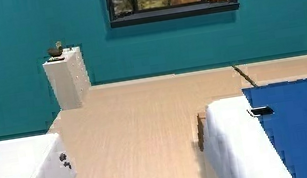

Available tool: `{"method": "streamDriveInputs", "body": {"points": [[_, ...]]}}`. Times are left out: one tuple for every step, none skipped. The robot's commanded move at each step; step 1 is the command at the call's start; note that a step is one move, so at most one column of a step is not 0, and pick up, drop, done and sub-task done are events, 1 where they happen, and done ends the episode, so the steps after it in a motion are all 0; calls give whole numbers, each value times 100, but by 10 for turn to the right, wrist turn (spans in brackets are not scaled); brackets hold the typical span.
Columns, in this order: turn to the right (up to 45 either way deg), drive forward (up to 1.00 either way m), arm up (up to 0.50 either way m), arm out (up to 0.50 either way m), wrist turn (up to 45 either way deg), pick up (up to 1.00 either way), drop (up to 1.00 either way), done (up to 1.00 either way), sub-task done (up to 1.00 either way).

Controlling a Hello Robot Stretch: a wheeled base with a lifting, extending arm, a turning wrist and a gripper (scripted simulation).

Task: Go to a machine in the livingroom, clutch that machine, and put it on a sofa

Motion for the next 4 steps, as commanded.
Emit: {"method": "streamDriveInputs", "body": {"points": [[0,100,0,0,0,0,0,0,0],[0,35,0,0,0,0,0,0,0],[360,0,0,0,0,0,0,0,0],[0,40,0,0,0,0,0,0,0]]}}
